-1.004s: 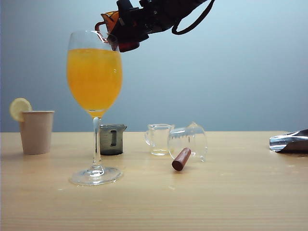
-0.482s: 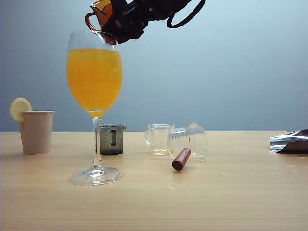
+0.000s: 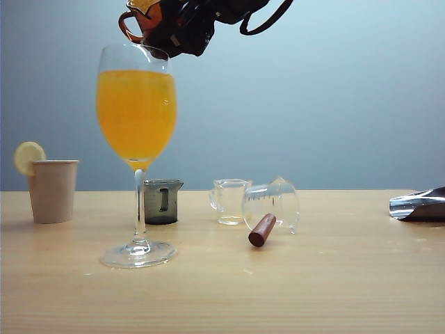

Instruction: Pick up the fourth measuring cup from the left, pour the grenadine inside into the goblet, and finally put the measuring cup back in its original place.

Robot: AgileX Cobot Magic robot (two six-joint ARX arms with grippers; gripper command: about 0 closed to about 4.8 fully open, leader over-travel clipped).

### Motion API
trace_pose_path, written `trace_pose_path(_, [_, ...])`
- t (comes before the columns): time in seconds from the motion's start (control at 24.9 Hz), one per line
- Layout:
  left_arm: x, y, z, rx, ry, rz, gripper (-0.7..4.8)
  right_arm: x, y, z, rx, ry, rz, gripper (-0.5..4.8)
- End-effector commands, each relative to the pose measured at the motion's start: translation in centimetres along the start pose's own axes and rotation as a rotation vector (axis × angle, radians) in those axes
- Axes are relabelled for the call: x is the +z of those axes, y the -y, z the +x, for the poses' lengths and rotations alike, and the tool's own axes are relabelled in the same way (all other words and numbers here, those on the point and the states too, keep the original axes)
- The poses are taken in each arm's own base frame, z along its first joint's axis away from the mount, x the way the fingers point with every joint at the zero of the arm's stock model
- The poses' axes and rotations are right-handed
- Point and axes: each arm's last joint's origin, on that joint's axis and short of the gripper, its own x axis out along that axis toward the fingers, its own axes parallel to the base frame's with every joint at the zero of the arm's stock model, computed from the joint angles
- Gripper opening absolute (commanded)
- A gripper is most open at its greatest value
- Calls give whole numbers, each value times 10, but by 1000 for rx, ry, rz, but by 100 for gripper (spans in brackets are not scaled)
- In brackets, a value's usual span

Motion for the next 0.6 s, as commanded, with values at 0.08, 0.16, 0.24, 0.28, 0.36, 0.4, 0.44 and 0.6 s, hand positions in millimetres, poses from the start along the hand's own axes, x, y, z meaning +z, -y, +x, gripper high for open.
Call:
trace_pose_path(0.08, [2,0,-1,-5,17,1,-5,8,8,-2,-52,43,-83,146])
trace_pose_path(0.16, [2,0,-1,-5,17,1,-5,8,8,-2,-53,42,-104,146])
trace_pose_path(0.24, [2,0,-1,-5,17,1,-5,8,8,-2,-53,42,-106,146])
trace_pose_path(0.28, [2,0,-1,-5,17,1,-5,8,8,-2,-53,42,-114,146])
trace_pose_path(0.36, [2,0,-1,-5,17,1,-5,8,8,-2,-54,41,-151,146])
trace_pose_path(0.4, [2,0,-1,-5,17,1,-5,8,8,-2,-56,42,-162,147])
trace_pose_path(0.44, [2,0,-1,-5,17,1,-5,8,8,-2,-58,43,-164,147])
trace_pose_path(0.6, [2,0,-1,-5,17,1,-5,10,11,-2,-85,63,-215,147])
